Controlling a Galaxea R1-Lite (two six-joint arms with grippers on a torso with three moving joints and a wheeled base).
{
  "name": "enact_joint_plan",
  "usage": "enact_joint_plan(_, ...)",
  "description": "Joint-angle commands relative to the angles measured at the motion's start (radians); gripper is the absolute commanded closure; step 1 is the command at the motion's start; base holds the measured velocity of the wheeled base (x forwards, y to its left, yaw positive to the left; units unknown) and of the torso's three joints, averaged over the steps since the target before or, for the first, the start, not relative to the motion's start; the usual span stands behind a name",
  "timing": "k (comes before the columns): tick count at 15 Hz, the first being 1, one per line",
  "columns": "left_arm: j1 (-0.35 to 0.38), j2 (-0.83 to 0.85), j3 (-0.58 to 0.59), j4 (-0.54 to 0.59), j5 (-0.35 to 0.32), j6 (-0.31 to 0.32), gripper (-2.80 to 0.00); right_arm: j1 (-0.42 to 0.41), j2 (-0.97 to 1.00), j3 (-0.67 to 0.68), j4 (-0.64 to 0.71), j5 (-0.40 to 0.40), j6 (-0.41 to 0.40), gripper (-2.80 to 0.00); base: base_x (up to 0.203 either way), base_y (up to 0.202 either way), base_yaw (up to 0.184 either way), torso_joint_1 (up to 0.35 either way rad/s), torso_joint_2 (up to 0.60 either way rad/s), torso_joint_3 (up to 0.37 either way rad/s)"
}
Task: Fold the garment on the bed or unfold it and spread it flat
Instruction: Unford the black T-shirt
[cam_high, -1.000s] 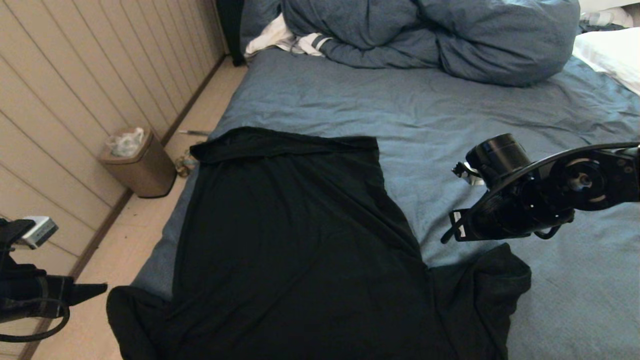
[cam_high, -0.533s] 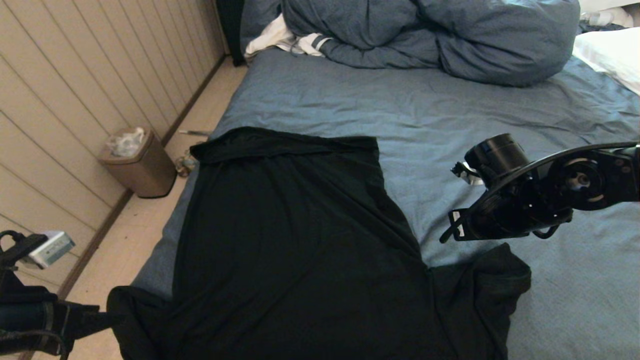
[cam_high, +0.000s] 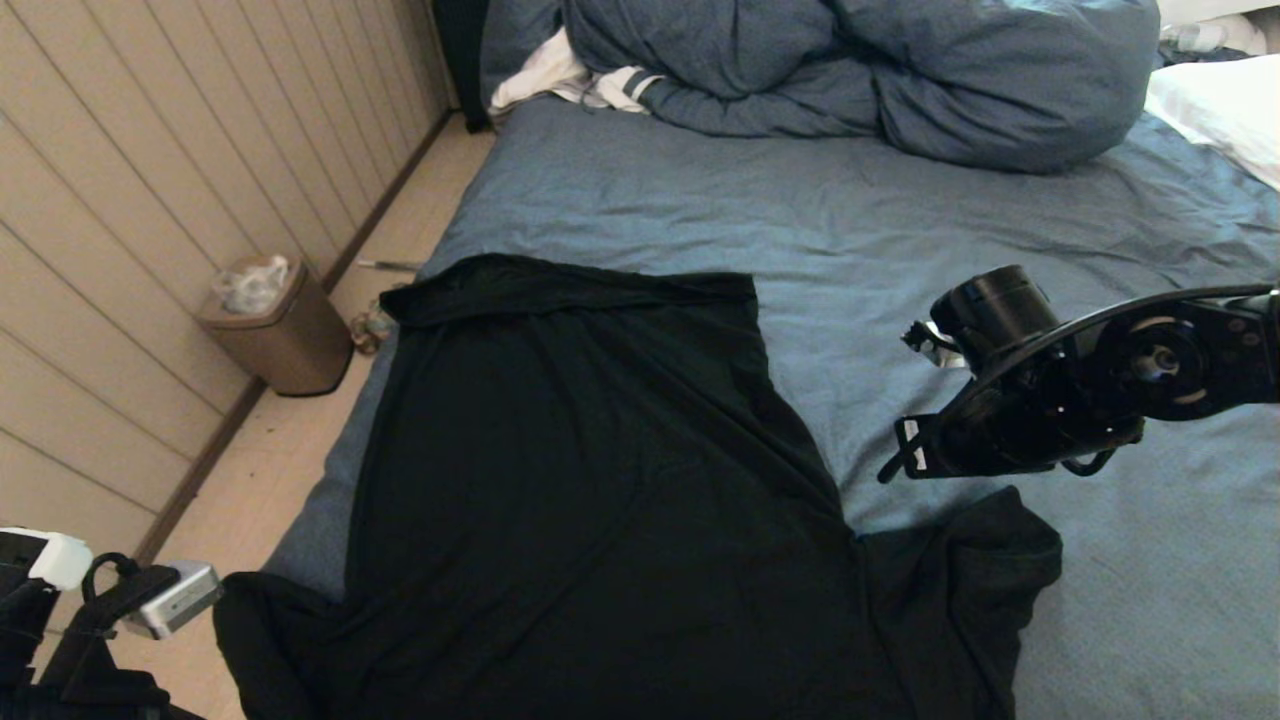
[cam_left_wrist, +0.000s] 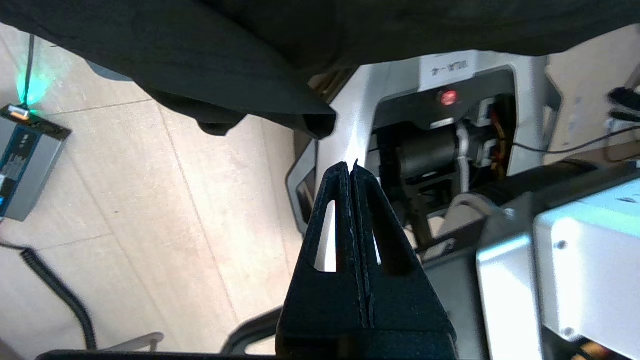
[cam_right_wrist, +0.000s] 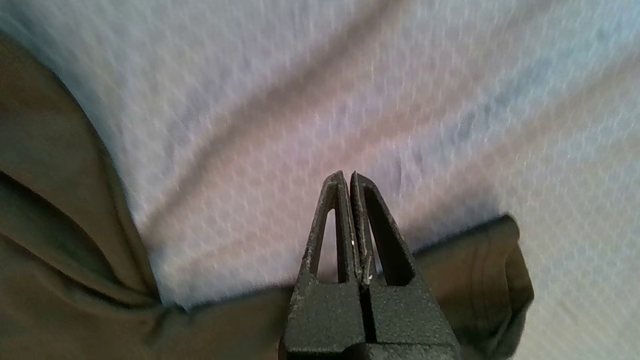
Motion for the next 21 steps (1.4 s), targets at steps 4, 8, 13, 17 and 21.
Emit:
enact_joint_plan(4, -0.016, 0.134, 0.025, -0.188, 0.042, -0.024, 0.0, 0.005, 0.001, 0.002, -0.02, -0.001, 0.003, 0.0, 0.0, 0.0, 0.0, 0.0, 0.0, 0.0)
enact_joint_plan(8, -0.044, 0.202, -0.003, -0.219, 0.044, -0.063, 0.0, 0.006, -0.003, -0.004, -0.02, -0.002, 0.003, 0.0, 0.0, 0.0, 0.0, 0.0, 0.0, 0.0)
enact_joint_plan(13, -0.04, 0.279, 0.013, -0.307, 0.052, -0.064, 0.0, 0.003, -0.003, -0.003, -0.02, -0.002, 0.0, 0.0, 0.0, 0.0, 0.0, 0.0, 0.0, 0.0)
enact_joint_plan(17, 0.015, 0.302, -0.002, -0.324, 0.055, -0.052, 0.0, 0.009, -0.008, -0.004, -0.02, -0.001, 0.0, 0.0, 0.0, 0.0, 0.0, 0.0, 0.0, 0.0)
enact_joint_plan(21, 0.147, 0.377, 0.0, -0.43, 0.084, 0.05, 0.0, 0.008, -0.003, -0.006, -0.02, -0.001, 0.001, 0.0, 0.0, 0.0, 0.0, 0.0, 0.0, 0.0)
